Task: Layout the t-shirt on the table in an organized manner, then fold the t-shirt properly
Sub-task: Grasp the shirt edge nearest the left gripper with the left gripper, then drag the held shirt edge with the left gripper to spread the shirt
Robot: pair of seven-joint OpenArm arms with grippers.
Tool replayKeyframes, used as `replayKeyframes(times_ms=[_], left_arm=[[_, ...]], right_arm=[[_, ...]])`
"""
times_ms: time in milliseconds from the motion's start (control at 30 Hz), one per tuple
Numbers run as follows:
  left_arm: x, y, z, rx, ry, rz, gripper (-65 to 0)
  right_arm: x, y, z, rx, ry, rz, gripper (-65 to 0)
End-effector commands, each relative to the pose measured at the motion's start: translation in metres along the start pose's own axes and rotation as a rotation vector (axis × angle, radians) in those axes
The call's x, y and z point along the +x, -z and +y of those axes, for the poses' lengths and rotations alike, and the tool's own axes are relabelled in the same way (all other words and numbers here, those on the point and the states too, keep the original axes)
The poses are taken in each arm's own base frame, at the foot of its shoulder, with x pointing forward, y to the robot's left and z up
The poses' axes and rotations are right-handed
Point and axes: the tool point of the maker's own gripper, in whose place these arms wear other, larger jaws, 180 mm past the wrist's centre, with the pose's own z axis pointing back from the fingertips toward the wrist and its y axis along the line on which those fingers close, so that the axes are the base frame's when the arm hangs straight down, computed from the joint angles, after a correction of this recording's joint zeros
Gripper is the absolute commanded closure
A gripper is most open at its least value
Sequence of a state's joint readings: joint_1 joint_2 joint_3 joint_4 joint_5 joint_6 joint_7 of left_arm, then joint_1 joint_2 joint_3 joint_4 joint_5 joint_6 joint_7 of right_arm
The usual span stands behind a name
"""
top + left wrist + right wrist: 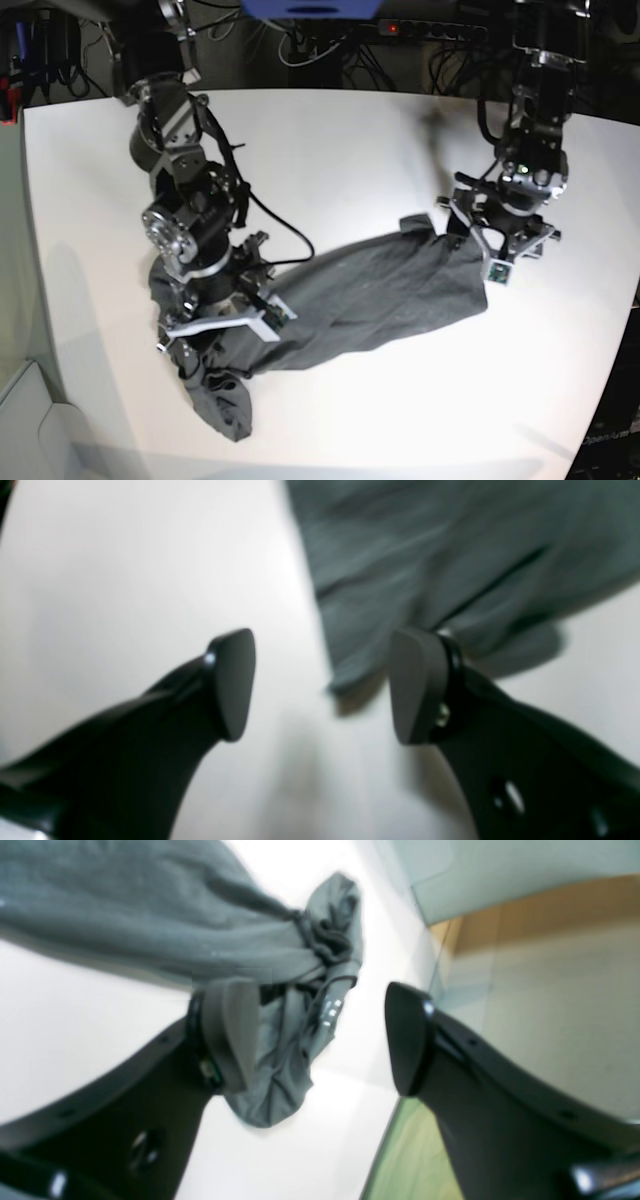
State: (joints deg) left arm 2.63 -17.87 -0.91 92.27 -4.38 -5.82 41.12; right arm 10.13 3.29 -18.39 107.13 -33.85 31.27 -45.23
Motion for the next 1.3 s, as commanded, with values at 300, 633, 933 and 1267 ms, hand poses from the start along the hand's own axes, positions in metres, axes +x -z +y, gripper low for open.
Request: replayKeyframes(times_ms=[300,633,933,1267], left_arm=[[0.002,0.025,0.001,0.003,0.03,0.03,-40.5],[-0.016,0.033,-0.022,-0.046,0.069,0.049,-40.4],[-0.035,0.039,-0.013,-0.031,0.062,0.104,-5.4],[0.056,-0.001,0.016,0.043,0.022,-0.065,-0.9]], right_arm=[[0.002,-0.008,-0.024,-0.068,0.027,-0.006,-40.4],[0.003,-0.008,-0.025,-0.071,0.027,-0.009,-40.4],[0.003,-0.008,-0.026,-0.073,0.027,-0.01,-40.4],[-0.008,-0.008,-0.035,-0.095,0.051,0.016,-40.4]])
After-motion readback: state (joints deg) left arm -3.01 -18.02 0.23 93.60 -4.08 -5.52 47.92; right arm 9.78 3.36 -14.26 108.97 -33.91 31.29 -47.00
